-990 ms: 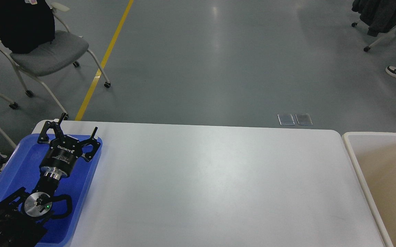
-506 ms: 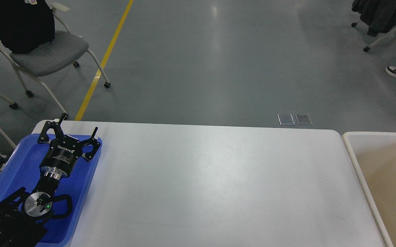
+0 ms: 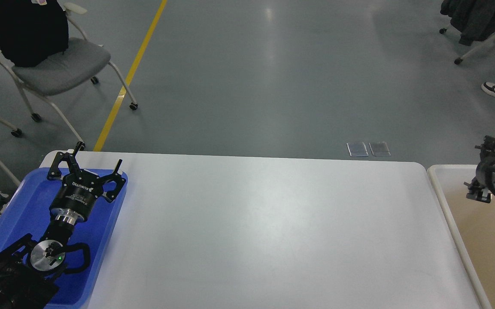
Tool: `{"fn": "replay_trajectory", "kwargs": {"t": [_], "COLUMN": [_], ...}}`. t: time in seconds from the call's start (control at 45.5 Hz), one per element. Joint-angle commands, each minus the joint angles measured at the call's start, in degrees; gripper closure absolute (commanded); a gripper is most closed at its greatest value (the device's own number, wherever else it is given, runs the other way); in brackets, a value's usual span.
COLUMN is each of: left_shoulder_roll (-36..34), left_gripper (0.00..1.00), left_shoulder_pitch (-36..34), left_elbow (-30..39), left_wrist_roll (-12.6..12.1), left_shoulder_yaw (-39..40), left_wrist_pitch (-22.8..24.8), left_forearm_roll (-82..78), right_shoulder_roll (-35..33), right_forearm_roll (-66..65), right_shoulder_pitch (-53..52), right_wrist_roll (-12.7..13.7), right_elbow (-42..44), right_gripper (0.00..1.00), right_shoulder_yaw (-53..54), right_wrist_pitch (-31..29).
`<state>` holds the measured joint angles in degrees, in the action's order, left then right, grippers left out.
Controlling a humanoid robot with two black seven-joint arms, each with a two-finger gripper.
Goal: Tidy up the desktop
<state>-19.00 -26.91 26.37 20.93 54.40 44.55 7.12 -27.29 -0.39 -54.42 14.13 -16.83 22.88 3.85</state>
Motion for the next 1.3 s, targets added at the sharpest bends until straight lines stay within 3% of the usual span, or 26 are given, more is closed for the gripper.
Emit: {"fn": "replay_trajectory", "kwargs": {"t": [0.0, 0.154, 0.308, 0.55, 0.946, 1.276], "left_shoulder_roll": [0.02, 0.02, 0.02, 0.02, 0.02, 0.02], "left_gripper": [0.01, 0.01, 0.01, 0.01, 0.01, 0.01], "left_shoulder_pitch": [0.02, 0.02, 0.02, -0.07, -0.07, -0.07], "left_elbow": [0.00, 0.00, 0.00, 0.00, 0.00, 0.00], "left_wrist_roll": [-0.01, -0.01, -0.01, -0.01, -0.01, -0.01], "left_shoulder_yaw": [0.00, 0.00, 0.00, 0.00, 0.00, 0.00], "left_wrist_pitch": [0.01, 0.01, 0.01, 0.01, 0.01, 0.01], "left_forearm_roll": [0.00, 0.00, 0.00, 0.00, 0.00, 0.00], "right_shoulder_roll": [0.04, 1.01, 6.19, 13.66, 17.01, 17.01], "right_forearm_roll": [0.21, 0.21, 0.21, 0.30, 0.48, 0.48], "right_shoulder_pitch": [-1.57, -0.86, 1.42, 5.64, 13.72, 18.56], "right_wrist_roll": [-0.15, -0.77, -4.98, -9.12, -9.82, -10.61], "right_elbow": [-12.42, -19.54, -20.34, -20.26, -20.17, -19.73], "right_gripper": [0.00, 0.00, 0.00, 0.00, 0.00, 0.00], "right_shoulder_yaw": [11.12, 16.14, 20.62, 22.38, 24.93, 25.02], "right_wrist_pitch": [-0.68, -0.77, -1.21, -9.47, -21.68, -27.58]}}
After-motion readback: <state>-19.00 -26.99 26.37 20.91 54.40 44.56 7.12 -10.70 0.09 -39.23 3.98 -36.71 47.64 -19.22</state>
